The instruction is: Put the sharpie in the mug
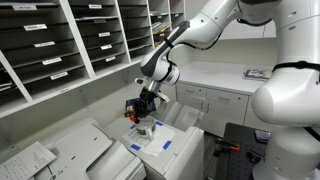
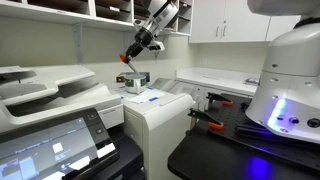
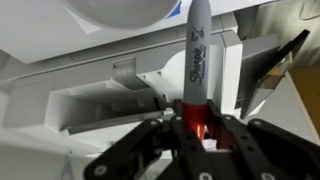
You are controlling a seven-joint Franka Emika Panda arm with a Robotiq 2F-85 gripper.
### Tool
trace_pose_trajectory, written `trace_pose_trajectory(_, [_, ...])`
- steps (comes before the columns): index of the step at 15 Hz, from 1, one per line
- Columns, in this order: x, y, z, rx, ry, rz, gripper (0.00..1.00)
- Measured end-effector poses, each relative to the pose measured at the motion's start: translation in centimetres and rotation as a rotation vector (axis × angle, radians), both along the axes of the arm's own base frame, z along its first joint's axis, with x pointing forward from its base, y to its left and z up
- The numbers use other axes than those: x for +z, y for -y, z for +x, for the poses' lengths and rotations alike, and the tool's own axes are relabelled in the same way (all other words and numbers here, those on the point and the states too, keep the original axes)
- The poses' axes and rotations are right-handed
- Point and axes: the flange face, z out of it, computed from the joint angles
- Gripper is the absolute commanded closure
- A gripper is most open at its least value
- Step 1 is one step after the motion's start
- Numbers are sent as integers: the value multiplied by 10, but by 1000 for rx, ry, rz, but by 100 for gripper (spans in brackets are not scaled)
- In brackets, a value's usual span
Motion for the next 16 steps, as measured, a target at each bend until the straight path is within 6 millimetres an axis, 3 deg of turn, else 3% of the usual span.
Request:
trace_pose_trajectory(5, [5, 17, 9, -51, 36, -23, 94])
trace_pose_trajectory(10, [-10, 17, 15, -119, 55, -112, 94])
trace_pose_trajectory(11, [-15, 15, 16, -131, 48, -130, 49])
trace_pose_trajectory(12, [-21, 13, 16, -141, 34, -145, 48])
trace_pose_trajectory(16, [-36, 5, 18, -204, -13, -213, 19])
